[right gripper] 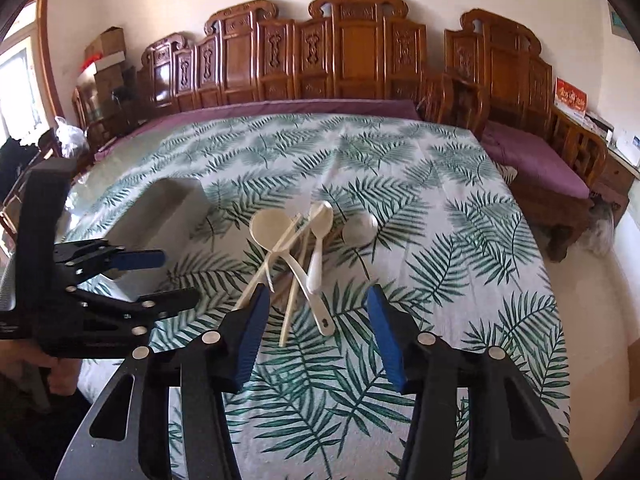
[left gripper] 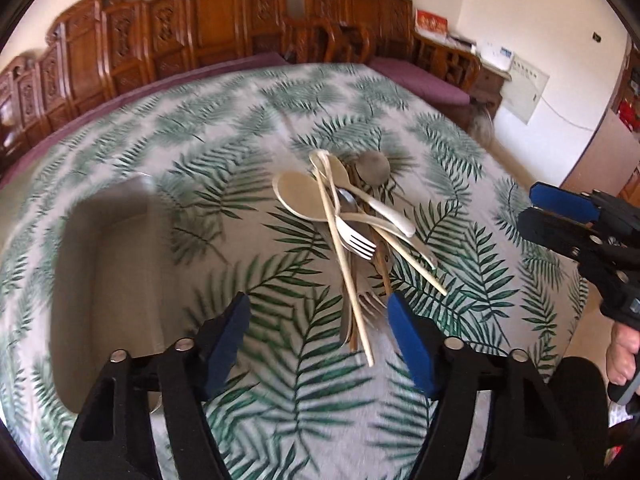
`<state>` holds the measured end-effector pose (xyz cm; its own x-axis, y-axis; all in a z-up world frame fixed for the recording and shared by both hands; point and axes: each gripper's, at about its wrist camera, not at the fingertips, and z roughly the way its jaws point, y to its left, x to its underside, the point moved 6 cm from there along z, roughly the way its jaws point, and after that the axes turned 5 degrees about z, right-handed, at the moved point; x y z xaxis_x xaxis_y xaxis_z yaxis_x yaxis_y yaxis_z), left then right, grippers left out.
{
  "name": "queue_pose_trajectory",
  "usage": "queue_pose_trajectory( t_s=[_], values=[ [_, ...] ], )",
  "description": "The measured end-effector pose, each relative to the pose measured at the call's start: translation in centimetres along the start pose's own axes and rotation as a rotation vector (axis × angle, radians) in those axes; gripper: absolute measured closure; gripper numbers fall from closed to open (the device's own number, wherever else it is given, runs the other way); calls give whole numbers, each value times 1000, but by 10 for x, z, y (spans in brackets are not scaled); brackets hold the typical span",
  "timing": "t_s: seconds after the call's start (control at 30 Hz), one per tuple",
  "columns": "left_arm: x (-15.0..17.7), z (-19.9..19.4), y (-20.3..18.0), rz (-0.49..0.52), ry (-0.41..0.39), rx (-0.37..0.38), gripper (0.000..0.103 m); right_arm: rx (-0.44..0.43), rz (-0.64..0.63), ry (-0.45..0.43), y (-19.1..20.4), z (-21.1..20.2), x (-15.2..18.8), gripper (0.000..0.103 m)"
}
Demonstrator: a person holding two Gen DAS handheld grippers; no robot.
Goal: Organize utensils
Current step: 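Move both tools forward over the utensil pile beside the grey tray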
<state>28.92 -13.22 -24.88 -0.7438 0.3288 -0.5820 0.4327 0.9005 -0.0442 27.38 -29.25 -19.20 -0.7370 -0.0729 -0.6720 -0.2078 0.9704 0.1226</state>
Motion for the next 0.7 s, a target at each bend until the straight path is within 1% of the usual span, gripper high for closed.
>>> queue_pose_trajectory(
  t_s=[0.07, 0.13, 0.23, 0.3, 0.37, 0.4, 0.47, 0.53, 0.6, 0.7],
  values=[
    [-1, 18, -2, -6, 29, 27, 43, 9, 6, 12, -5, 7, 3, 50],
    [-3, 32, -3, -13, 51, 45, 49, 20, 11, 24, -11, 14, 6, 50],
    [-6, 44, -4, -18, 61, 55, 59, 35, 17, 32, -17, 18, 7, 50],
    [-6, 50, -7, -27, 67, 76, 64, 41, 22, 33, -19, 18, 8, 50],
    [-7, 55, -8, -41, 72, 85, 68, 47, 20, 34, -19, 19, 7, 50],
    [-7, 58, -8, -46, 74, 85, 74, 51, 17, 34, -18, 20, 7, 50],
    [-7, 62, -9, -46, 77, 87, 79, 52, 13, 36, -16, 21, 7, 50],
    [-7, 65, -10, -48, 77, 91, 90, 49, 10, 38, -12, 22, 7, 50],
    [-8, 62, -9, -55, 66, 107, 97, 43, 6, 38, -7, 25, 5, 50],
    [-9, 55, -4, -52, 51, 99, 99, 28, 6, 36, 3, 33, -1, 50]
  ],
)
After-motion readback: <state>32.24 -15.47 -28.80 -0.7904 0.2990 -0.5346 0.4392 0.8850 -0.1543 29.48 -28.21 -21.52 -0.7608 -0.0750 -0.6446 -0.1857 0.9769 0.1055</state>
